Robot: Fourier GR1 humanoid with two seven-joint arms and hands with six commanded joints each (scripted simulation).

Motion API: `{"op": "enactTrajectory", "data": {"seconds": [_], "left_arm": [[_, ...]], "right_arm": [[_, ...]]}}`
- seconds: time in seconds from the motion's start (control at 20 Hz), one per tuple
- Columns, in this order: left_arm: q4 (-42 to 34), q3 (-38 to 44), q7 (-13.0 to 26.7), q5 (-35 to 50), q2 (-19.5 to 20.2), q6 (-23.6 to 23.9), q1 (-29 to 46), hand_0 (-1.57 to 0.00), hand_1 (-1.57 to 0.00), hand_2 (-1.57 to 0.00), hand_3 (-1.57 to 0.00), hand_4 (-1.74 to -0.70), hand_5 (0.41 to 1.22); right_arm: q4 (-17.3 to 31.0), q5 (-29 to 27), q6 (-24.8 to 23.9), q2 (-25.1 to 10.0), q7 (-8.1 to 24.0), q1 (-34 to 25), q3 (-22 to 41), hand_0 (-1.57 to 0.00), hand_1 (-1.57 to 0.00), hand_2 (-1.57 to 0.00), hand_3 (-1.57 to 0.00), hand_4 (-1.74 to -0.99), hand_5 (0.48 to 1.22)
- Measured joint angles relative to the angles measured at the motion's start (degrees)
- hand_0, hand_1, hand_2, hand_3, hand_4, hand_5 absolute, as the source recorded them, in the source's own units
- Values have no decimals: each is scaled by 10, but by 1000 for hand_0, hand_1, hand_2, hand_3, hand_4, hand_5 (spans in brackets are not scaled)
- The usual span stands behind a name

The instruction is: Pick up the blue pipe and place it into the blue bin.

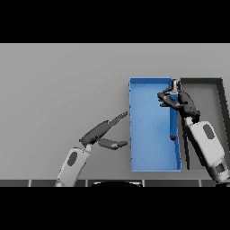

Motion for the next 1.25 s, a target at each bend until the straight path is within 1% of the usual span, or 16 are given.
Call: {"op": "enactTrajectory", "data": {"seconds": [0.05,0.1,0.15,0.2,0.25,0.3,0.35,0.45,0.5,0.6,0.75,0.9,0.95,1.1,1.2,1.25], "left_arm": [[1,-2,4,1,-6,-1,-3,1,1,1,1,-920,491],[-1,-4,4,3,-5,-3,-1,1,1,1,1,-919,493],[1,2,9,4,-3,-2,-6,1,1,1,1,-921,493],[-1,-1,2,4,-3,-2,0,1,1,1,1,-920,493],[-3,-4,12,3,-6,-3,0,1,1,1,1,-924,493],[-1,-4,6,4,-5,-5,1,1,1,1,1,-925,494],[0,-4,12,4,-8,-4,-1,1,1,1,1,-926,494],[2,-6,4,0,-8,1,6,1,1,1,1,-926,494],[-3,-2,7,3,-8,3,1,1,1,1,1,-926,496],[-2,3,8,6,-3,-1,0,1,1,1,1,-927,496],[-1,-1,-3,6,-1,-4,8,1,1,1,1,-929,496],[-5,-4,2,4,-5,-2,9,1,1,1,1,-931,497],[1,0,14,5,-10,1,-4,1,1,1,1,-932,497],[5,1,6,8,-2,-7,-2,1,1,1,1,-930,496],[-6,1,-2,8,1,-5,6,1,1,1,1,-930,496],[-6,-2,6,5,-1,-5,7,1,1,1,1,-930,495]], "right_arm": [[8,-37,-24,-17,1,-4,32,-1571,-1571,-1518,-455,-1626,1161],[11,-76,-54,-38,1,-18,68,-1355,-1282,-1234,-364,-1553,1154],[12,-109,-72,-55,1,-27,93,-1084,-1025,-987,-291,-1469,1148],[16,-123,-88,-65,1,-33,108,-867,-820,-789,-232,-1405,1137],[17,-150,-110,-88,1,-43,132,-693,-656,-631,-186,-1370,1125],[19,-162,-117,-98,1,-52,152,-554,-525,-505,-148,-1339,1108],[20,-155,-102,-105,1,-61,164,-443,-419,-404,-118,-1307,1068],[10,-120,-69,-135,1,-80,209,-283,-268,-258,-75,-1250,962],[8,-107,-59,-150,1,-98,244,-227,-214,-206,-60,-1233,913],[10,-102,-34,-158,1,-108,265,-145,-137,-132,-38,-1205,837],[18,-109,-11,-173,1,-133,306,-74,-70,-67,-19,-1161,771],[22,-111,-9,-176,1,-145,324,-37,-35,-34,-9,-1110,736],[28,-105,-4,-175,1,-150,326,-30,-28,-27,-7,-1099,725],[14,-100,12,-185,-2,-145,335,-19,-17,-17,-4,-1084,713],[24,-96,27,-185,-3,-154,336,-19,-17,-17,-4,-1084,711],[22,-95,27,-180,-6,-152,339,-19,-17,-17,-4,-1084,714]]}}
